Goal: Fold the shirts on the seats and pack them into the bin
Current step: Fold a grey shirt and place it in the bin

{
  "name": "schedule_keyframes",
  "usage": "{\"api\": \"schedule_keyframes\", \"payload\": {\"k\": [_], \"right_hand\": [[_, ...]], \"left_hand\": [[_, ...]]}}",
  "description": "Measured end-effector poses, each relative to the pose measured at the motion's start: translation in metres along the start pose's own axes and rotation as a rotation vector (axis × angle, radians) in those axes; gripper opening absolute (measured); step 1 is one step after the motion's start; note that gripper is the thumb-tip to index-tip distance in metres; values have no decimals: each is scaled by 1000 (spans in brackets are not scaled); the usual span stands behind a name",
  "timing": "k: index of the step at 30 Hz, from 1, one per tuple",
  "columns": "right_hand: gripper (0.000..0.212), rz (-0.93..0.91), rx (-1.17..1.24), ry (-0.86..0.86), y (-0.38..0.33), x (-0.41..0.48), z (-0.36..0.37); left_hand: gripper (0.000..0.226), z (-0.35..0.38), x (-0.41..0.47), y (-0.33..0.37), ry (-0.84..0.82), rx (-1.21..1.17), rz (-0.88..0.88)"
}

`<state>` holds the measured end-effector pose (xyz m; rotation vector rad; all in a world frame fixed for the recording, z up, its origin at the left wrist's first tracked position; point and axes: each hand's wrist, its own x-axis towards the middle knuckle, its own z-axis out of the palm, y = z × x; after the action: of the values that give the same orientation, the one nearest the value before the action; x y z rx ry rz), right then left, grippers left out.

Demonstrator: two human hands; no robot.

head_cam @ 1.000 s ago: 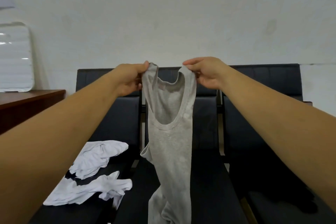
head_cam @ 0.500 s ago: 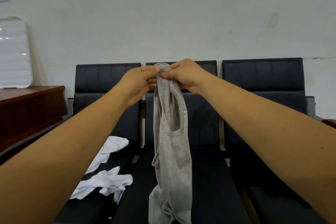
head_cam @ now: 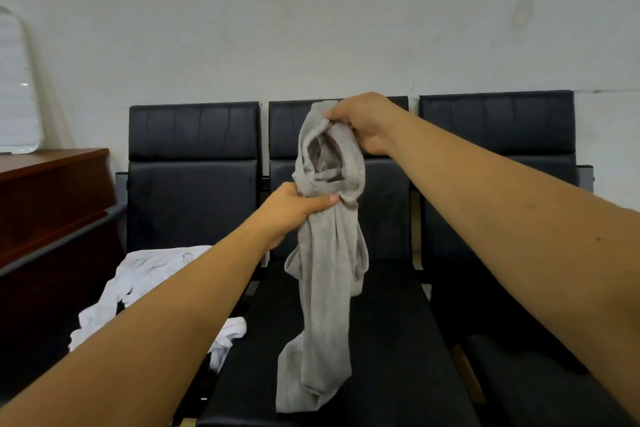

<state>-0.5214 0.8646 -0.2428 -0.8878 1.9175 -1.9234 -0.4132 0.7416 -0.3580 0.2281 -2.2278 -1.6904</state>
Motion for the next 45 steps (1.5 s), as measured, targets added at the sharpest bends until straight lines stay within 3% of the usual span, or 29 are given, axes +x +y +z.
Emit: {"api": "schedule_keyframes", "payload": {"k": [4, 8, 12, 17, 23, 27, 30, 34, 41, 45], "right_hand": [[27, 35, -180, -59, 40, -13, -9], [60, 109, -254, -102, 91, -39, -15], [83, 163, -85, -37, 147, -59, -20], [42, 211, 50, -250, 184, -71, -18], [36, 222, 290, -315, 175, -79, 1], [33, 196, 647, -267, 166, -78, 5], [33, 226, 714, -160, 164, -69, 2], [34, 234, 533, -118, 168, -61, 1], [20, 95, 180, 74, 160, -54, -9], [20, 68, 237, 195, 161, -47, -26]], "left_hand": [[30, -2, 14, 10, 132, -192, 24], [28, -10, 22, 17, 205, -283, 15], [29, -13, 21, 20, 240, -361, -21], [29, -10, 16, 20, 227, -427, -143], [31, -10, 13, 15, 227, -469, -283], [67, -13, 1, -4, -85, -357, -264], [60, -9, -11, -29, -224, -298, -224], [35, -11, -4, -58, 34, -129, -157], [30, -21, 9, -56, 255, 52, -85], [35, -40, 11, -49, 395, 304, 61]]}}
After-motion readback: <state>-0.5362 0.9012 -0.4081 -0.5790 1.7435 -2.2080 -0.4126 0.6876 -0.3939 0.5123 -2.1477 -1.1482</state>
